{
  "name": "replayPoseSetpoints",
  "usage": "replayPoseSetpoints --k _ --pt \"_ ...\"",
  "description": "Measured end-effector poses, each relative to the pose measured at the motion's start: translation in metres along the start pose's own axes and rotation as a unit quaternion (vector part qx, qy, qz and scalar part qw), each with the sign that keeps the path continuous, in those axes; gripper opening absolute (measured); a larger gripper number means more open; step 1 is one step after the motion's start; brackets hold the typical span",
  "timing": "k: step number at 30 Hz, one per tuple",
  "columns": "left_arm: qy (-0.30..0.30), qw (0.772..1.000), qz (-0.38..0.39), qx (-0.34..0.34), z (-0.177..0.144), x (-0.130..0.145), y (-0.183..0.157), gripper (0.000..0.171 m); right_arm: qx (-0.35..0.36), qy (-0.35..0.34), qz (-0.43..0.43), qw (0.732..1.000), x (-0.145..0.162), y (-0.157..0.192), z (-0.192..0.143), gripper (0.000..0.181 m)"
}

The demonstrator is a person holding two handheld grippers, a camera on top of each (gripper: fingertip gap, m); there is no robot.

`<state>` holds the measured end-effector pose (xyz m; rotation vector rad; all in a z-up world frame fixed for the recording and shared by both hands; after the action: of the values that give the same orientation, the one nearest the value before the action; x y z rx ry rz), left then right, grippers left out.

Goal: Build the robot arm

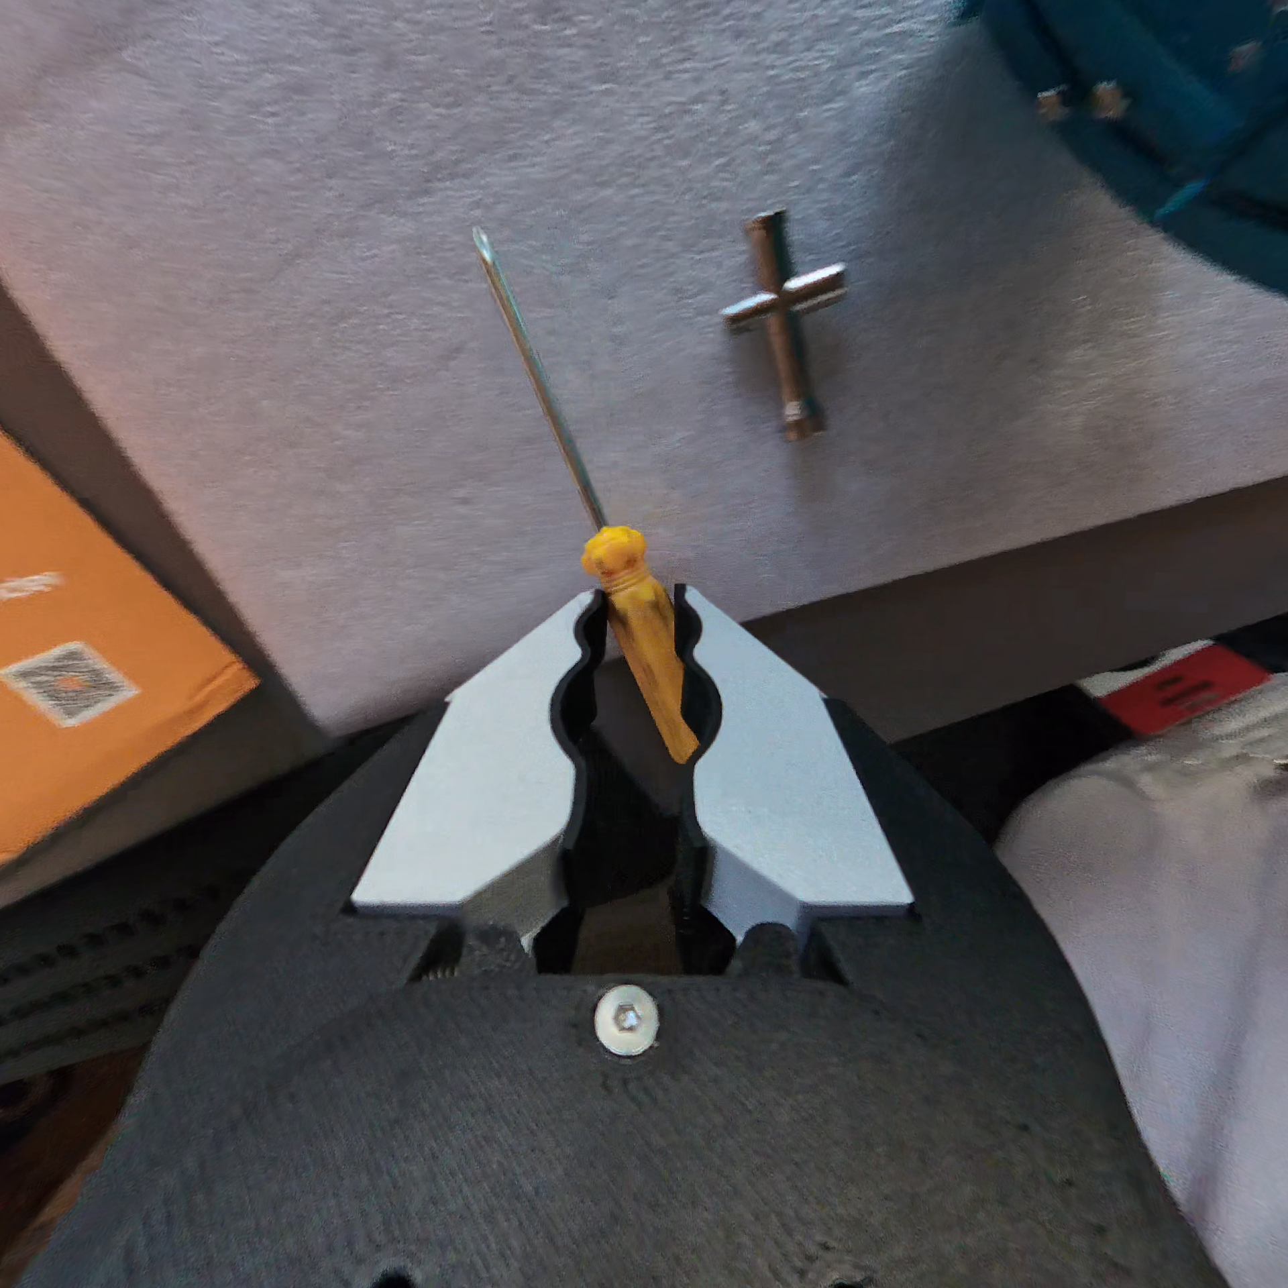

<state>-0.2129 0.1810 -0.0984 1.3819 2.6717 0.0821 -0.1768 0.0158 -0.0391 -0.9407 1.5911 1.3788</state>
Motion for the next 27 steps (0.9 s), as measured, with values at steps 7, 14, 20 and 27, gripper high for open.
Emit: replayPoseSetpoints --k 7,14,20,27 --pt "0.068 0.993 0.094 0.03 0.011 0.001 0.036 0.03 0.011 0.017 -0.002 1.0 -0.001 0.0 0.001 0.003" --pt "0.098 0.98 0.148 0.095 0.005 -0.009 0.04 0.018 0.023 0.028 -0.005 0.999 -0.002 0.001 0.002 0.003" --pt "-0.241 0.919 0.307 0.059 -0.027 -0.048 0.05 0.018 0.016 0.025 0.008 1.0 -0.003 -0.001 0.004 0.003" --pt "-0.369 0.849 0.378 0.011 -0.02 -0.035 0.038 0.018 0.013 0.023 0.013 1.0 -0.001 0.001 0.008 0.004"
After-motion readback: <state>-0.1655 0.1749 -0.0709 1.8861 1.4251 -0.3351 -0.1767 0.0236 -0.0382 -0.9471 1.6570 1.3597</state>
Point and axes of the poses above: each gripper's, where its closed fingertips meet, z out along the fingers, x out of its underside, y = z × x across the jaws, the point moved 5 cm from there along -z, back along the fingers, and after that the axes turned 9 degrees about z, right-handed, at the moved point
